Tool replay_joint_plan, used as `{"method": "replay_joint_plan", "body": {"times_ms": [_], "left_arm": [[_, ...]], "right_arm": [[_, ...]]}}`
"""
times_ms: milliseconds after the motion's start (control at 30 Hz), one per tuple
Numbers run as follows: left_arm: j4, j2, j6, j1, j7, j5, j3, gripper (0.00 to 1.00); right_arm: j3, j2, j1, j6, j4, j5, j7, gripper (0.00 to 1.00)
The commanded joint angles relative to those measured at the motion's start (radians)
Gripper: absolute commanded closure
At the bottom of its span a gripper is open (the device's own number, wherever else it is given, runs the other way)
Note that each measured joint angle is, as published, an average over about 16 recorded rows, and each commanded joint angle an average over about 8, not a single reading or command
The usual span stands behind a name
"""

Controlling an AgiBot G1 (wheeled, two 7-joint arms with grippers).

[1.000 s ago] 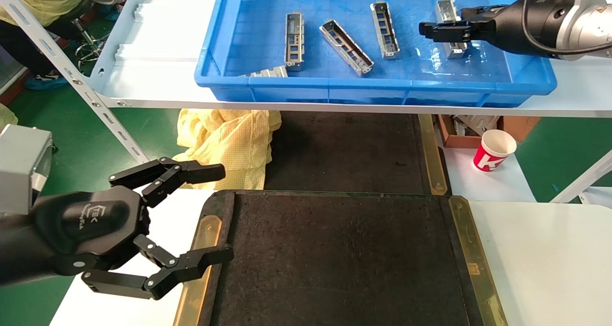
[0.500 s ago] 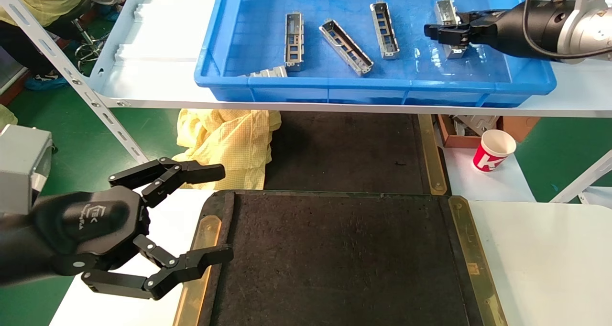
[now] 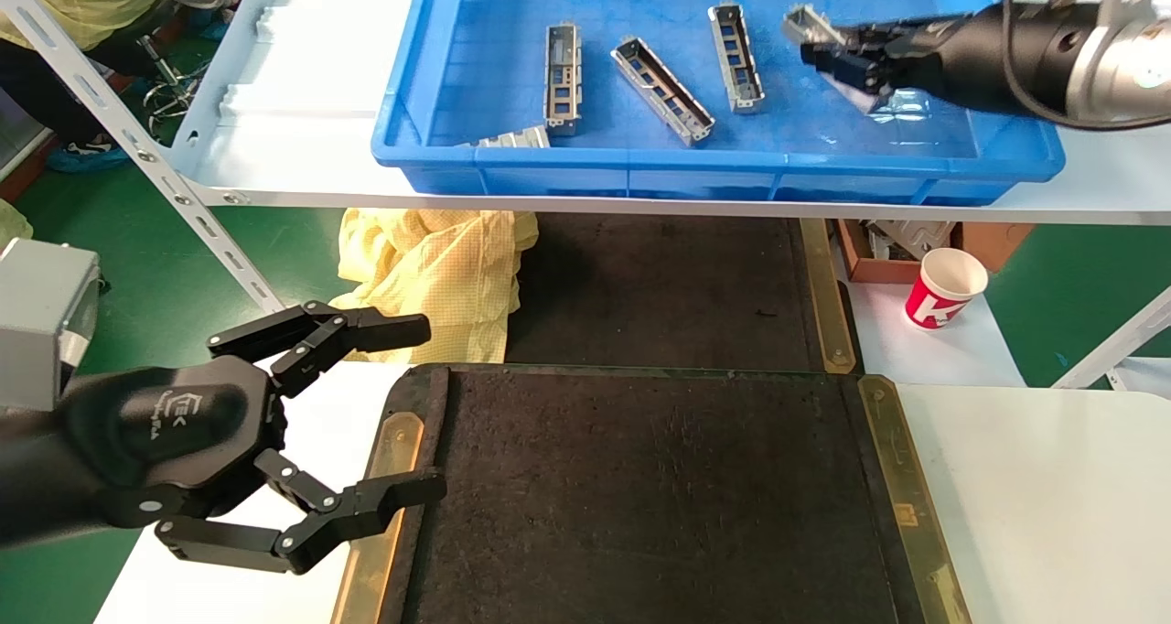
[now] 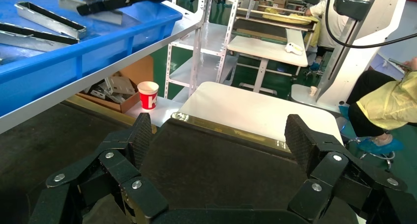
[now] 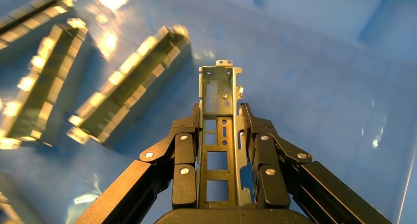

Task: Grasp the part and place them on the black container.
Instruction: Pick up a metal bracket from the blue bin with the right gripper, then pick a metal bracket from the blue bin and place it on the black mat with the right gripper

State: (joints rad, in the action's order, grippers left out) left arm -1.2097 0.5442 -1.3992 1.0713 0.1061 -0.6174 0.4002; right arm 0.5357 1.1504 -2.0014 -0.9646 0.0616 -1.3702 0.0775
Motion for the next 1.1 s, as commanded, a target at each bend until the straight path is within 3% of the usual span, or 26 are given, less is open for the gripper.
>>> {"method": "replay_joint_plan", "body": {"times_ms": [33, 300, 900, 1100], "left_arm": [[0.0, 0.0, 0.0, 0.0, 0.0, 0.0, 0.0, 0.0], [0.0, 0.0, 0.0, 0.0, 0.0, 0.0, 0.0, 0.0], [0.0, 0.0, 0.0, 0.0, 0.0, 0.0, 0.0, 0.0], [0.0, 0.0, 0.0, 0.0, 0.0, 0.0, 0.0, 0.0]], "right_arm": [[-0.007, 0.003, 0.003, -0.015, 0.009, 0.011, -0.017, 1.0], [-0.028, -0.013, -0.018, -0.099, 0.044, 0.044, -0.058, 1.0], [-0.022, -0.151, -0.059, -0.532, 0.129, 0.061, -0.146, 1.0], [0.006, -0.152, -0.045, -0.623, 0.141, 0.053, -0.174, 1.0]]}}
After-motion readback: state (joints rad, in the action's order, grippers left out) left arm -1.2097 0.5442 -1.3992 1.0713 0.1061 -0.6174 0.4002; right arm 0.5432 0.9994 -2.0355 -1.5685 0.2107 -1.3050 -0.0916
